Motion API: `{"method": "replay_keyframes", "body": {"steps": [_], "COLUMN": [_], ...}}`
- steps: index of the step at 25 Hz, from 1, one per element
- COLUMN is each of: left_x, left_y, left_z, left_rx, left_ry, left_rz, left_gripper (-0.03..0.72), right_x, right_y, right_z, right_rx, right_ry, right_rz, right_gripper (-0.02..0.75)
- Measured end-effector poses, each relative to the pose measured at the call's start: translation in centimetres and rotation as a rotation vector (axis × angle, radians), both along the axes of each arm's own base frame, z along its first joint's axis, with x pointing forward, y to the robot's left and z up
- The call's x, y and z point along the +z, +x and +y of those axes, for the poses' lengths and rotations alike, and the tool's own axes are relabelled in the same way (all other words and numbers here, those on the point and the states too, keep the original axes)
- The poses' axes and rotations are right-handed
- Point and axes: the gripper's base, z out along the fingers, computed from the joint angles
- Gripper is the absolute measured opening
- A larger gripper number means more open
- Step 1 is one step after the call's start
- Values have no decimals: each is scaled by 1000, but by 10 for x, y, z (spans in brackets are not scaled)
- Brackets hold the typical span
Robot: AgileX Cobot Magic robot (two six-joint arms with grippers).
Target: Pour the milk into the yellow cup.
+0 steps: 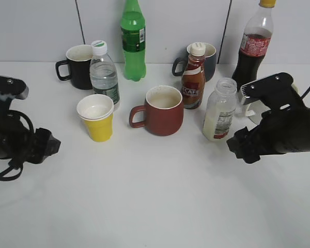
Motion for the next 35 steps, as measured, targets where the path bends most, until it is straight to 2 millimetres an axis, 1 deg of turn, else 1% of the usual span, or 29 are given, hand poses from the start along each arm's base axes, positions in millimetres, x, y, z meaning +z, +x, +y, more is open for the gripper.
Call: {"method": "replay_keyframes", "body": {"steps": [2, 3, 4, 5, 6, 7, 8, 10, 12, 13, 15, 16, 17, 19, 21, 22, 23, 24, 26, 27, 28, 29, 31, 33, 34, 35], "left_x": [5, 12, 12, 25, 30, 46, 53, 83, 100, 113, 131, 140, 145, 150, 156, 157, 159, 160, 161, 161, 161, 160, 157, 149, 141, 138], "left_y": [-6, -16, -16, -28, -34, -44, -48, -65, -77, -89, -115, -134, -149, -171, -196, -202, -216, -225, -236, -245, -245, -254, -257, -254, -250, -248], "left_z": [3, 7, 7, 11, 13, 17, 19, 29, 35, 41, 52, 59, 64, 70, 76, 78, 82, 86, 90, 93, 93, 97, 98, 97, 95, 94], "left_rx": [46, 101, 101, 136, 147, 174, 184, 219, 239, 252, 254, 229, 201, 147, 113, 104, 78, 66, 52, 45, 43, 39, 35, 32, 30, 27], "left_ry": [7, 29, 29, 39, 48, 61, 65, 71, 65, 57, 47, 39, 34, 23, -31, -42, -67, -80, -91, -105, -103, -117, -115, -102, -92, -93], "left_rz": [38, 105, 105, 135, 150, 171, 173, 158, 138, 117, 72, 31, 3, -28, -99, -122, -183, -229, -286, -333, -334, -380, -398, -375, -357, -359], "left_gripper": [587, 587, 587, 587, 586, 580, 576, 554, 541, 526, 502, 487, 474, 453, 439, 436, 428, 425, 422, 421, 421, 420, 421, 421, 418, 415], "right_x": [15, 21, 29, 37, 44, 52, 61, 75, 91, 99, 118, 126, 135, 152, 161, 163, 165, 163, 159, 155, 153, 149, 141, 139, 138, 138], "right_y": [-11, -16, -21, -27, -33, -39, -46, -61, -80, -87, -107, -116, -127, -153, -174, -183, -195, -206, -227, -234, -241, -249, -259, -268, -269, -270], "right_z": [2, 4, 4, 5, 5, 4, 1, -6, -13, -16, -23, -26, -30, -42, -52, -56, -62, -67, -77, -81, -84, -88, -93, -97, -97, -97], "right_rx": [-8, -3, -3, -1, -5, -14, -25, -40, -32, -21, -8, -8, 2, 16, 25, 30, 33, 37, 46, 48, 52, 56, 71, 91, 96, 98], "right_ry": [-16, -27, -42, -59, -64, -72, -69, -67, -55, -52, -6, 18, 37, 86, 117, 132, 149, 167, 197, 210, 224, 242, 253, 268, 272, 275], "right_rz": [43, 63, 92, 124, 149, 181, 197, 240, 266, 255, 228, 212, 190, 121, 58, 28, -8, -36, -98, -123, -153, -192, -249, -305, -316, -320], "right_gripper": [596, 594, 594, 594, 594, 594, 594, 594, 594, 594, 594, 594, 594, 594, 594, 594, 594, 594, 594, 594, 594, 594, 594, 594, 594, 594]}}
